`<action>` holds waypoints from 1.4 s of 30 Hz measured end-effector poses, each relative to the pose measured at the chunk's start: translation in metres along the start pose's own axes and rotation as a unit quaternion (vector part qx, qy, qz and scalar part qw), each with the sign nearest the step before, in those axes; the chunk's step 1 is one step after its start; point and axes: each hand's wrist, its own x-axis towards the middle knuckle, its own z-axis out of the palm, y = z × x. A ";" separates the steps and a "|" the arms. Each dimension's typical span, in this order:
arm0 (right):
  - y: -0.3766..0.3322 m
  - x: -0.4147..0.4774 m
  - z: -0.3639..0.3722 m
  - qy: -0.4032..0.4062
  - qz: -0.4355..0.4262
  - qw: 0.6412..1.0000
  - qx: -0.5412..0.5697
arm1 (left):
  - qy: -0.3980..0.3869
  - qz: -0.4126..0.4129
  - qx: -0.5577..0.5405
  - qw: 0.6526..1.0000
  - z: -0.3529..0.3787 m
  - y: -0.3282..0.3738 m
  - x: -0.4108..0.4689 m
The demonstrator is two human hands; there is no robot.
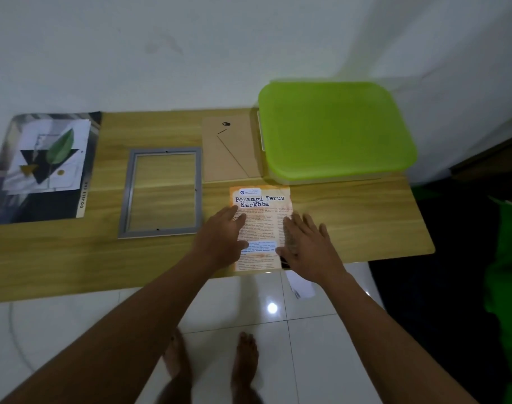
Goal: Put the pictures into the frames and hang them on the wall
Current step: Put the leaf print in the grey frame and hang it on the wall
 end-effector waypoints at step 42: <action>-0.463 0.254 0.051 0.018 -0.075 0.996 -0.045 | 0.170 -0.194 -0.071 0.964 -0.127 -0.445 -0.048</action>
